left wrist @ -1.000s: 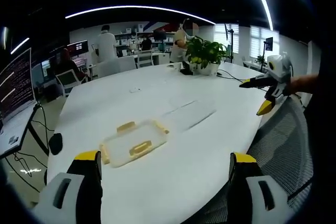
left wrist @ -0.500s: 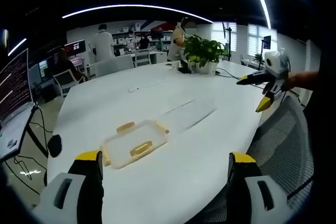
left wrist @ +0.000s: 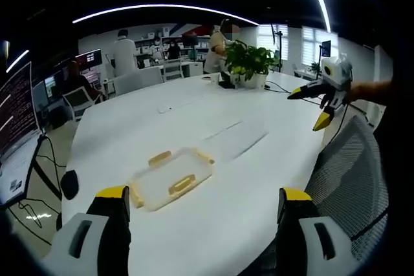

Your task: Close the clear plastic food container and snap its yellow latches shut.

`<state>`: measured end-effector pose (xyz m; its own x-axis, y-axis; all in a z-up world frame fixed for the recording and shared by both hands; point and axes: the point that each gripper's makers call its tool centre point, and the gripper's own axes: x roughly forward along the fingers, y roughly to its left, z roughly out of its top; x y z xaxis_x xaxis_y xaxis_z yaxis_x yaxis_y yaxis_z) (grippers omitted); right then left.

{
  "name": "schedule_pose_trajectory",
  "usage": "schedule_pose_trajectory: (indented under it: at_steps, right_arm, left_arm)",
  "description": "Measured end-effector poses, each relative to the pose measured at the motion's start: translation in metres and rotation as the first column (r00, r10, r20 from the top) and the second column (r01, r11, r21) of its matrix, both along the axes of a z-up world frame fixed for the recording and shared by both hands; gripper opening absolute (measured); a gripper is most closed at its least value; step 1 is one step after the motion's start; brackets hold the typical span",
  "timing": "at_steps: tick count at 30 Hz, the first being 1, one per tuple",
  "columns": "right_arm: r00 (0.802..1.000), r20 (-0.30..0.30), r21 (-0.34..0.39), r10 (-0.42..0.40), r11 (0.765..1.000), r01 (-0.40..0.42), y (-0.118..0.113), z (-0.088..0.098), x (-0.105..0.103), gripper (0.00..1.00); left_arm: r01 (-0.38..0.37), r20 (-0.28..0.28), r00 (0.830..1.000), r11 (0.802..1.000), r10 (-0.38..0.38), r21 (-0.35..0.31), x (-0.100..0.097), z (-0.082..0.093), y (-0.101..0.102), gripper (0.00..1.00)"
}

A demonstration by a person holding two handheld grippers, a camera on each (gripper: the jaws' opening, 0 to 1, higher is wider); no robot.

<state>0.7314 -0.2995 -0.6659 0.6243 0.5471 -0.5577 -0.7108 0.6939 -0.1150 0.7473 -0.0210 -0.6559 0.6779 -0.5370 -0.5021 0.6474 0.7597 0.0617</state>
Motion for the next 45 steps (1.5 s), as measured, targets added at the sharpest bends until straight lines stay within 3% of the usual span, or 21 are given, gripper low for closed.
schedule_pose_trajectory:
  at_steps: [19,45]
  right_arm:
    - [0.990,-0.045,-0.035,0.130,0.991,-0.132,0.013,0.000,0.026,0.75]
    - [0.943,-0.085,-0.088,0.321,0.941,-0.328,0.059,-0.003,0.074,0.68]
  left_arm:
    - [0.032,-0.011,0.999,0.999,-0.032,0.021,0.027,-0.007,0.008,0.85]
    - [0.162,-0.055,0.986,0.978,-0.156,0.129,0.068,-0.035,0.031,0.72]
